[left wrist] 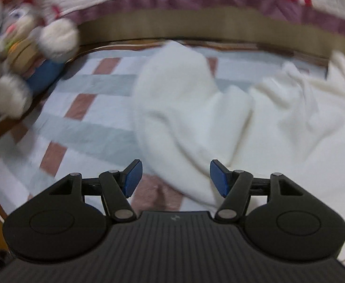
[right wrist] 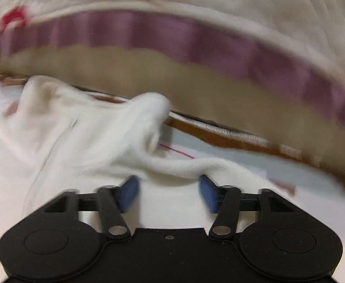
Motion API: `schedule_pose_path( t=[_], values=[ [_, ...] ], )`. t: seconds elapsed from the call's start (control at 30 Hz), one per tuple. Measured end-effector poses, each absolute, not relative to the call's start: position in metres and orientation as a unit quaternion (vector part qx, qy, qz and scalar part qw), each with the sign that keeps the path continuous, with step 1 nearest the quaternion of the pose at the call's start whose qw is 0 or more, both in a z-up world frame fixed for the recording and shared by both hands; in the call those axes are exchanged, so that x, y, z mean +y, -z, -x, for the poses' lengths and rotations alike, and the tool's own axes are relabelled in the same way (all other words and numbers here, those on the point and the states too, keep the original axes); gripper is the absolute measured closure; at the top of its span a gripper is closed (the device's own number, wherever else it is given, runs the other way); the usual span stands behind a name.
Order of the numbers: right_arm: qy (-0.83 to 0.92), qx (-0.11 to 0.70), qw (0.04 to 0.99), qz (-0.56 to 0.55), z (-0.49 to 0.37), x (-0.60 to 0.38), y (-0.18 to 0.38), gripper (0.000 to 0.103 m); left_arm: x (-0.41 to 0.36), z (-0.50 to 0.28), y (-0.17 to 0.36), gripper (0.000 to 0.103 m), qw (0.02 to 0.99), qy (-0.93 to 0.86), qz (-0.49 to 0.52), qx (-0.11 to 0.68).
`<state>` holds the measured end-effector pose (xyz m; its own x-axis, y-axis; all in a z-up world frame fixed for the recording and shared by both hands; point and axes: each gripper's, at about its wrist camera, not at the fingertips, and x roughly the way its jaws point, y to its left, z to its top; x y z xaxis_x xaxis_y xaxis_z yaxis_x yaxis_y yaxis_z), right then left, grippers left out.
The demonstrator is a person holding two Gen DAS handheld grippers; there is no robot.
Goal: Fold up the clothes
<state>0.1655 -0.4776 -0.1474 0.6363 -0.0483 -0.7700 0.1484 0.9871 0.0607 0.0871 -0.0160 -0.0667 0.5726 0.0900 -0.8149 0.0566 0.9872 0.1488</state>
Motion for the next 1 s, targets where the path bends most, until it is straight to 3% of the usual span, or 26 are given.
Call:
schedule_pose_path(
  t=[0.27,0.43,0.6,0.7,0.83,0.87,0.9,0.93,1.0],
  values=[
    [0.079,0.426,0.899,-0.058,-0.131,-0.433,0.086,0.037,0.055,-0.105,0.088,0.039,0.890,-0.006,0.052,0.452],
    [0.001,0.422,0.902,-0.094,-0.117,-0.389,0.064,0.036,0.086,-0.149,0.123,0.039,0.873,0.012,0.209,0.441],
    [-0.029,0.451,0.884,-0.120,-0.113,-0.356,0.087,0.036,0.082,-0.173,0.139,0.037,0.877,0.038,0.209,0.431],
    [-0.045,0.464,0.880,-0.091,-0.109,-0.348,0.093,0.036,0.072,-0.181,0.144,0.028,0.881,0.054,0.190,0.429],
    [-0.037,0.471,0.879,-0.066,-0.096,-0.359,0.089,0.036,0.058,-0.192,0.150,0.025,0.886,0.075,0.165,0.426],
    [-0.035,0.472,0.879,-0.056,-0.092,-0.362,0.087,0.036,0.055,-0.194,0.152,0.028,0.887,0.080,0.159,0.426],
    [-0.032,0.473,0.879,-0.046,-0.088,-0.365,0.085,0.036,0.051,-0.197,0.153,0.065,0.888,0.086,0.152,0.425],
    [-0.028,0.473,0.880,-0.047,-0.084,-0.369,0.086,0.036,0.049,-0.198,0.151,0.089,0.888,0.102,0.143,0.426],
    [-0.018,0.471,0.880,-0.059,-0.076,-0.377,0.091,0.036,0.045,-0.187,0.134,0.090,0.906,0.081,0.110,0.401]
  ],
)
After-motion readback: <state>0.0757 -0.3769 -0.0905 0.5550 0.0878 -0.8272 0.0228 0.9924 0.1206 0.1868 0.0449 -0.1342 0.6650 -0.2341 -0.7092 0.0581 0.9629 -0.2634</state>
